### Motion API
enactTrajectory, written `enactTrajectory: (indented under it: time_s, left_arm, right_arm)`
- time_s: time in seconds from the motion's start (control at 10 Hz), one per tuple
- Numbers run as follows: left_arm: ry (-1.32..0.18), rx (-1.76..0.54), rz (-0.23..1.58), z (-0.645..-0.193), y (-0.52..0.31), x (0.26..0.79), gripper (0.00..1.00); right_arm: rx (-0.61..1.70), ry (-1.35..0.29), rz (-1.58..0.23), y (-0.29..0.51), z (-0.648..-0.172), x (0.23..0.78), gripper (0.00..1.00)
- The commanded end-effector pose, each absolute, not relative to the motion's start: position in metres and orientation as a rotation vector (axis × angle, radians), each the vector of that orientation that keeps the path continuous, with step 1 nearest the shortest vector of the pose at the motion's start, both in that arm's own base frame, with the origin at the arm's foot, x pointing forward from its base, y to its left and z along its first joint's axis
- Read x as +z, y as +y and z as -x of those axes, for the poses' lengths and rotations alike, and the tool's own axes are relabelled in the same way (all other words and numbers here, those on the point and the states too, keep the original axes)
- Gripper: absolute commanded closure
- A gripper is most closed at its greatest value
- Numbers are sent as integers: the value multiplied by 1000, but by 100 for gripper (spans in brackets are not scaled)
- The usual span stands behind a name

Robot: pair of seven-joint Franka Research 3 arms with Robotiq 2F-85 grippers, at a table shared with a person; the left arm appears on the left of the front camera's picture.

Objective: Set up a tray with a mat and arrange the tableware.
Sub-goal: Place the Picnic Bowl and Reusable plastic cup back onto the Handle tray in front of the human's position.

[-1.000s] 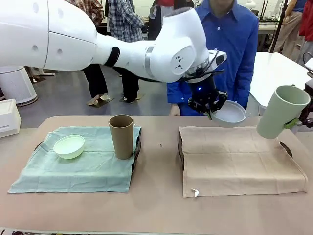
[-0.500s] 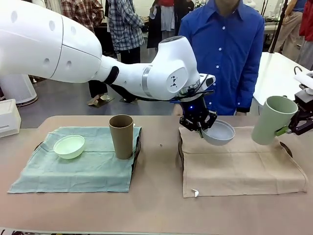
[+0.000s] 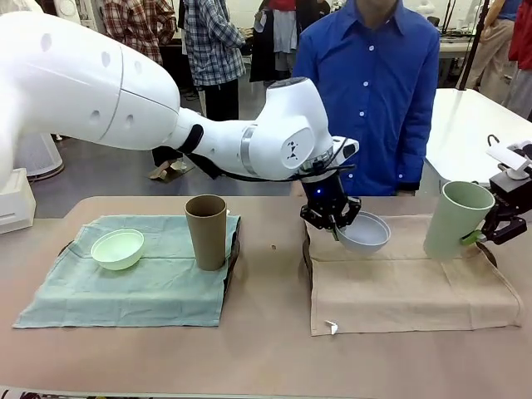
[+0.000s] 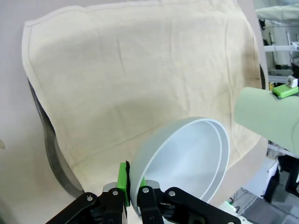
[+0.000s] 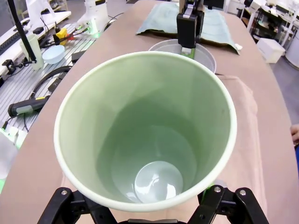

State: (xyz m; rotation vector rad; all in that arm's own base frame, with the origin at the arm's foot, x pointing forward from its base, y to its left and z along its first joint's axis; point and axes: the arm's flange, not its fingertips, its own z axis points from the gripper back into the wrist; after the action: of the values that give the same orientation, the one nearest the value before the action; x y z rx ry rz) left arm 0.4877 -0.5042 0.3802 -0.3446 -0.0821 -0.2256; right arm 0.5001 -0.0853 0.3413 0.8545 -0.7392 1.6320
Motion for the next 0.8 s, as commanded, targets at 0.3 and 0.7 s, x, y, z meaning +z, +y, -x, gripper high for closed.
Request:
enactTrajectory:
  time_s: [0.3,0.7]
  left_arm:
    - [-101,-338,375,-509,-519,355,93]
    - [-65,-332,373,-512,-524,342,93]
  right_arm:
    - [1586,-748,-876,-96,-519,319,16]
    - [1572,-735,-880,-100,-524,310,16]
